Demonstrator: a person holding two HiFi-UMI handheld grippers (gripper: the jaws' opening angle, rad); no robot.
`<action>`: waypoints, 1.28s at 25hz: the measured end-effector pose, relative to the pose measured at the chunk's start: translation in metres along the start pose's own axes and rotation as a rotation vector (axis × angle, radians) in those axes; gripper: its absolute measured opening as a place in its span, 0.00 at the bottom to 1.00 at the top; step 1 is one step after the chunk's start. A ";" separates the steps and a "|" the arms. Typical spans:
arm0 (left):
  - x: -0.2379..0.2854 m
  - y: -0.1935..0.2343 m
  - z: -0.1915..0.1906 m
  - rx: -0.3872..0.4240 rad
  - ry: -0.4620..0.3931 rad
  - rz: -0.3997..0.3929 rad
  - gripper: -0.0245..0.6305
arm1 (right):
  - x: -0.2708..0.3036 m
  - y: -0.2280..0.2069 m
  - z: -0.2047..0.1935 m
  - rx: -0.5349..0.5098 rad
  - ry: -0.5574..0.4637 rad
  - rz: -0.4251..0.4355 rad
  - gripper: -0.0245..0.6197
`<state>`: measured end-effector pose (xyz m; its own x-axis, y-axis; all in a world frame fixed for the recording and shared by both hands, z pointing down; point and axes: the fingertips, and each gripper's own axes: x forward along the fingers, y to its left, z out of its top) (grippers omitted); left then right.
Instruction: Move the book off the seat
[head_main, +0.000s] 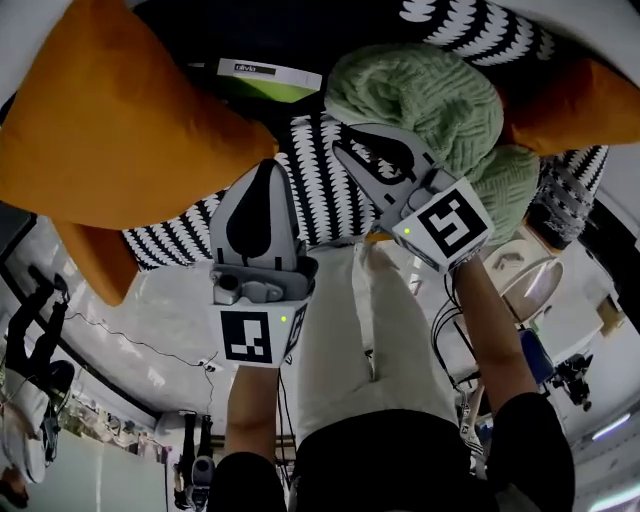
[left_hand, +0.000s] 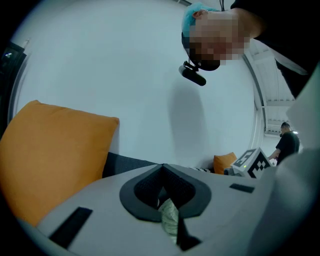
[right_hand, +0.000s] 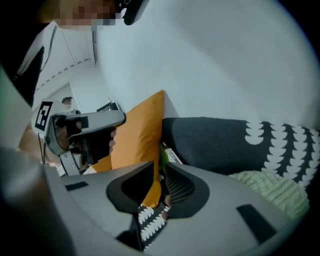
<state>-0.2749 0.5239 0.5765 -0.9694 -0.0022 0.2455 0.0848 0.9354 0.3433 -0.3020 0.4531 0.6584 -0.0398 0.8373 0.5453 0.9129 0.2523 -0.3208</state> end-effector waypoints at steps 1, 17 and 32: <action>0.003 0.002 -0.005 0.003 -0.003 -0.004 0.05 | 0.007 -0.004 -0.006 -0.009 0.012 0.008 0.14; 0.028 0.012 -0.045 -0.013 0.041 -0.010 0.05 | 0.083 -0.042 -0.045 -0.144 0.180 0.131 0.40; 0.023 0.034 -0.055 -0.036 0.038 0.018 0.05 | 0.147 -0.072 -0.081 -0.206 0.343 0.158 0.46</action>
<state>-0.2817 0.5362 0.6438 -0.9582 0.0003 0.2861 0.1111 0.9219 0.3710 -0.3407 0.5193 0.8244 0.2129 0.6396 0.7386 0.9603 0.0027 -0.2791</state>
